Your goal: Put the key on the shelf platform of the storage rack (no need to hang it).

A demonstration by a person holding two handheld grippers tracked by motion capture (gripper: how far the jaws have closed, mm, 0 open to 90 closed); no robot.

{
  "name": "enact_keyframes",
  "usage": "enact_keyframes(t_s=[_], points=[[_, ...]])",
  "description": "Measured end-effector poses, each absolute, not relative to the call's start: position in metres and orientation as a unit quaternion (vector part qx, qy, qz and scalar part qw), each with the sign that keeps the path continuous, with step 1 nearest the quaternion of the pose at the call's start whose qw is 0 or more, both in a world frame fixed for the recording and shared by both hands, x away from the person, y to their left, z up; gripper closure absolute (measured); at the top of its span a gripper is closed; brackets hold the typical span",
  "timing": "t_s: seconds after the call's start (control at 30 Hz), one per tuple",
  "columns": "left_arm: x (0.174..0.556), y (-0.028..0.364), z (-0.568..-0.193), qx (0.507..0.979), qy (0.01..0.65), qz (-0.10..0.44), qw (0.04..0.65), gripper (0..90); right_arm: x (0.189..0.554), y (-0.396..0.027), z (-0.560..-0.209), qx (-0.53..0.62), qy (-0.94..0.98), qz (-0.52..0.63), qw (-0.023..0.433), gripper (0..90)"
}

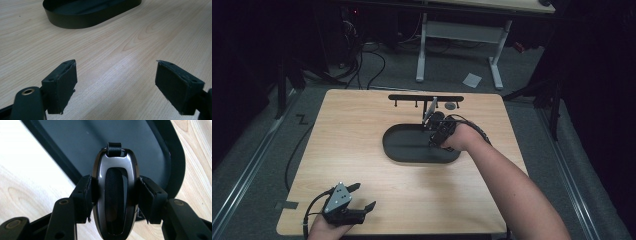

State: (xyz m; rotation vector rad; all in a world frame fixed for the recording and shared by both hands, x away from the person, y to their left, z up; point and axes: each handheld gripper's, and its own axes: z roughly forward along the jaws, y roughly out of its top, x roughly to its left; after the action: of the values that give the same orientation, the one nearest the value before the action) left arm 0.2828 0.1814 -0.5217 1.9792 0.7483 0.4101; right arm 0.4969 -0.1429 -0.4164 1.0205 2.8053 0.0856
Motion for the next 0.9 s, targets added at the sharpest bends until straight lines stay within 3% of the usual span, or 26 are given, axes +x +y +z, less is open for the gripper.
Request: enact_keyframes(t_s=[0.67, 0.9], points=[[0.283, 0.183, -0.521, 0.811, 0.304, 0.162, 0.472, 18.7, 0.518, -0.114, -0.430, 0.339, 0.934, 0.052, 0.097, 48.8], [0.283, 0.182, -0.522, 0.810, 0.303, 0.164, 0.474, 18.7, 0.511, -0.124, -0.447, 0.341, 0.937, 0.024, 0.079, 48.8]])
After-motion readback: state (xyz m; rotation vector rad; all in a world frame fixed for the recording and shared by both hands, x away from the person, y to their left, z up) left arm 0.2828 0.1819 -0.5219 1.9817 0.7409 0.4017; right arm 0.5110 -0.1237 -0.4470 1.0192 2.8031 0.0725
